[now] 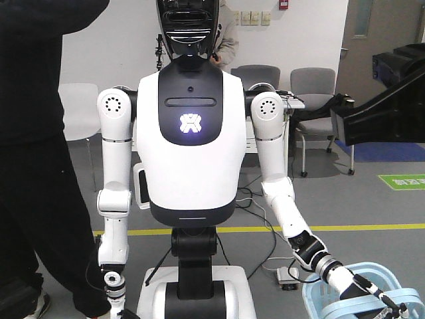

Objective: Pick snacks and fruit into basket

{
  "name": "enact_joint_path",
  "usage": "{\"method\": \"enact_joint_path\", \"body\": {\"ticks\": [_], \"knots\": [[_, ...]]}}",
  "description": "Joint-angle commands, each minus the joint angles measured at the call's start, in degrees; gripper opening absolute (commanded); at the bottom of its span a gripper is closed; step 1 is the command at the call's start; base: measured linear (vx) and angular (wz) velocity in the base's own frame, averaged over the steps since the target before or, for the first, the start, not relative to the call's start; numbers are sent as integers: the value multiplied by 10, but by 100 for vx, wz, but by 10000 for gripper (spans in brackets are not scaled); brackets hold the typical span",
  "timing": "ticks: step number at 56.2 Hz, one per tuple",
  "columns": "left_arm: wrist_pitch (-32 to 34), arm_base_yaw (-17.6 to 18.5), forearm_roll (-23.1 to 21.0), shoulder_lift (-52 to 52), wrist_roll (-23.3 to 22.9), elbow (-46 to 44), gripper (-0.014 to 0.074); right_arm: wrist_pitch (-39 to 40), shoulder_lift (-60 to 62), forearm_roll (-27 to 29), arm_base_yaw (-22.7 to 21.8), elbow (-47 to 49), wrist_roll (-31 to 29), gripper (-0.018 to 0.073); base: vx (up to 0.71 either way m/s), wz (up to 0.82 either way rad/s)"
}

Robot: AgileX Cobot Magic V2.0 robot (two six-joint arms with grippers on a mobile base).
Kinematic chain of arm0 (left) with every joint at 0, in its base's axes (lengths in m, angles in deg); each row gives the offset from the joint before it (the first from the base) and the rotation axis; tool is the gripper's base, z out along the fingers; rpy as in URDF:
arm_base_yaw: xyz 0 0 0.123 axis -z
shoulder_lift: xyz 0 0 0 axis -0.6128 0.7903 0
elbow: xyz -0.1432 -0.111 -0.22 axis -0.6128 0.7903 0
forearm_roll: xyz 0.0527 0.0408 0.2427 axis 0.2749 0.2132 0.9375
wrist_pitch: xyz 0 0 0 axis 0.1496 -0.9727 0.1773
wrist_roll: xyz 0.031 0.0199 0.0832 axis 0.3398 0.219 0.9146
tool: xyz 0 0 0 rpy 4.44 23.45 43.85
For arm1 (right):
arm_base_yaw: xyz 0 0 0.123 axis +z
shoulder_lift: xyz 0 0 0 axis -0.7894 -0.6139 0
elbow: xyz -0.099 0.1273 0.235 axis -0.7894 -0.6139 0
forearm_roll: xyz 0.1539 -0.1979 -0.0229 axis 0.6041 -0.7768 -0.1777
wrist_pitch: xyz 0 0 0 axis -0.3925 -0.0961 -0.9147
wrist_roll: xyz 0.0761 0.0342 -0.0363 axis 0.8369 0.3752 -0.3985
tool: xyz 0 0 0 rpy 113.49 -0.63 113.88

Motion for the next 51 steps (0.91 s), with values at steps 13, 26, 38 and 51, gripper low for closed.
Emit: {"method": "enact_joint_path", "body": {"ticks": [13, 26, 38, 51], "knots": [[45, 3, -3, 0, -4, -16, -6, 17, 7, -42, -3, 17, -6, -7, -7, -1], [45, 3, -3, 0, -4, -16, -6, 17, 7, -42, -3, 17, -6, -7, -16, 1], [45, 3, -3, 0, -4, -16, -6, 17, 7, -42, -3, 17, -3, -7, -21, 2], [45, 3, -3, 0, -4, -16, -6, 17, 7, -42, -3, 17, -3, -7, -25, -7]]}}
